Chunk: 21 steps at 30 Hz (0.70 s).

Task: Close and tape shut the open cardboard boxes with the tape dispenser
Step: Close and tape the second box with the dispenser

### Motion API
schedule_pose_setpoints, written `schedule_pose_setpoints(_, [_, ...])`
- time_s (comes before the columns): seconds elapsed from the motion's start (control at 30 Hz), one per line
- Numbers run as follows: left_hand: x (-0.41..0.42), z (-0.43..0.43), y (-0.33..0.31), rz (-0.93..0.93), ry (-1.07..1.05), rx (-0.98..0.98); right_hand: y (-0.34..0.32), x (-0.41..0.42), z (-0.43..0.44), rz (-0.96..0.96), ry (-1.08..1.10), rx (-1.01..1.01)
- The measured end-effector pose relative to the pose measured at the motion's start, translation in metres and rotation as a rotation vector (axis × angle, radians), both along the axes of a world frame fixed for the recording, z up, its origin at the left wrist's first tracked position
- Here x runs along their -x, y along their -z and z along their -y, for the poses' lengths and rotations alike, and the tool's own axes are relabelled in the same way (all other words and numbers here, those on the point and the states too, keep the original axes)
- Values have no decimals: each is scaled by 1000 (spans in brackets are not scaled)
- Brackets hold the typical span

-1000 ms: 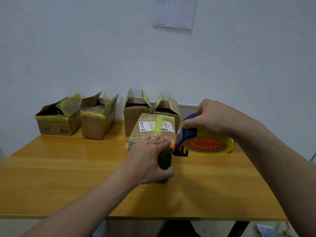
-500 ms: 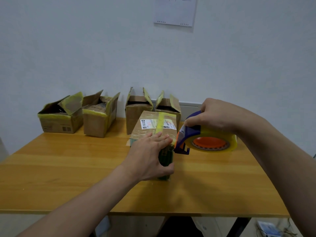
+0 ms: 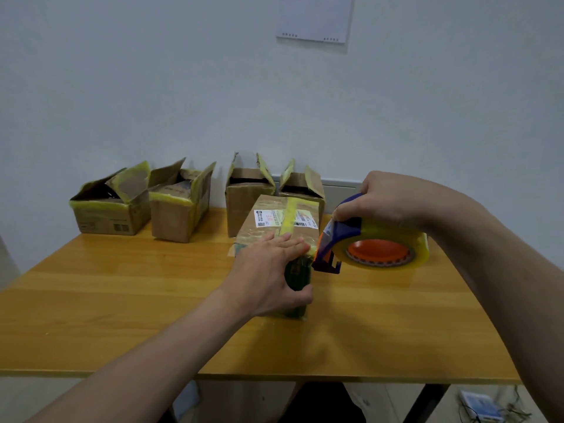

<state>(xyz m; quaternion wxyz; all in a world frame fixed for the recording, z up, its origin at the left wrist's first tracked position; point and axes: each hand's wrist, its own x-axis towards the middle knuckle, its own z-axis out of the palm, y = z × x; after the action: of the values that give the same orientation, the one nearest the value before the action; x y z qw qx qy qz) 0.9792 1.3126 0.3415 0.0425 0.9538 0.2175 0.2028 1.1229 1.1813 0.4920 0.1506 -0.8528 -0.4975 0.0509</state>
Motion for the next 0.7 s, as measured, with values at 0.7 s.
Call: schedule_pose_setpoints(0.7, [-4, 2, -2, 40, 23, -64, 67, -59, 10, 205, 131, 97])
